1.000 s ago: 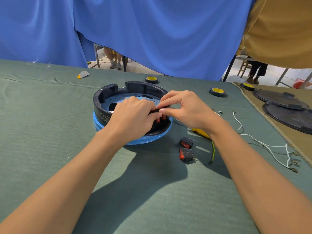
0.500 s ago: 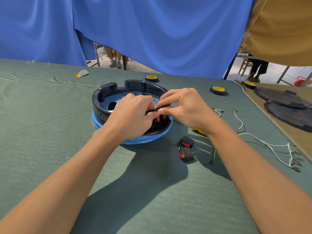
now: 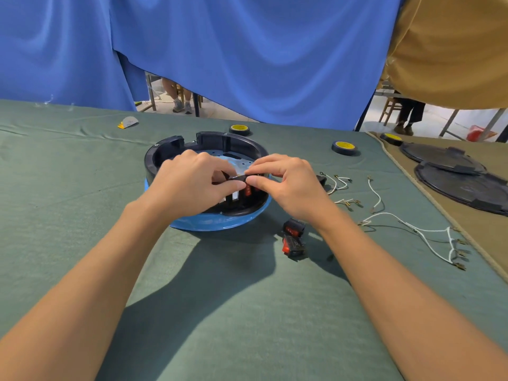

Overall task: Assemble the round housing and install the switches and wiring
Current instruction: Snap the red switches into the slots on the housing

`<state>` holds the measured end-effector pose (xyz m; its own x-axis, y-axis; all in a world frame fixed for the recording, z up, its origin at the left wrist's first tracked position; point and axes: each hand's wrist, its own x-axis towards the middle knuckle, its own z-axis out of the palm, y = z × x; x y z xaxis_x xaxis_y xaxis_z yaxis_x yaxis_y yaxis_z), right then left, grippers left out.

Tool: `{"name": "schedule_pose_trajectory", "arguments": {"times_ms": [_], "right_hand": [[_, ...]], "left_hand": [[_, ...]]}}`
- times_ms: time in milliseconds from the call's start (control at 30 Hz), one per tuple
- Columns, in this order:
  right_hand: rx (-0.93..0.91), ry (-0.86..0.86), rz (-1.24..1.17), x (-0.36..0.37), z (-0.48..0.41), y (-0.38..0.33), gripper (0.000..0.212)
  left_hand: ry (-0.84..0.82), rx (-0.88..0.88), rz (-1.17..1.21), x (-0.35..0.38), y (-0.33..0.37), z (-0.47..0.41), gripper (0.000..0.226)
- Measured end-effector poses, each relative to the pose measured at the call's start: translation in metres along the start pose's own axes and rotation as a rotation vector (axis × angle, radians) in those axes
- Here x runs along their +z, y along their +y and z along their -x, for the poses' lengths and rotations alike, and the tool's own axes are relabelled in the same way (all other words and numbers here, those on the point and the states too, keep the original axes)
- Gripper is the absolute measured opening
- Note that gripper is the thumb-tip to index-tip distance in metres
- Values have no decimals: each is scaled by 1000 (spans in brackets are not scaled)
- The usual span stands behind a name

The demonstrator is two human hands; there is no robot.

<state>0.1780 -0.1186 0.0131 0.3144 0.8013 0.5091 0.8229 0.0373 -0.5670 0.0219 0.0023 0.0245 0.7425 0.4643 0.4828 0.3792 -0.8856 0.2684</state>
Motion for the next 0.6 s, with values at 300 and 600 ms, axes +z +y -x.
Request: {"name": "schedule_pose_trajectory", "arguments": {"times_ms": [300,600], "right_hand": [[36,-13,42,-2,-12,-4,8],[19,-96,47,-6,-1,2,21]], "left_hand": [[0,115,187,4,-8,-5,24],[4,86,-149,6,2,-1,44]]}}
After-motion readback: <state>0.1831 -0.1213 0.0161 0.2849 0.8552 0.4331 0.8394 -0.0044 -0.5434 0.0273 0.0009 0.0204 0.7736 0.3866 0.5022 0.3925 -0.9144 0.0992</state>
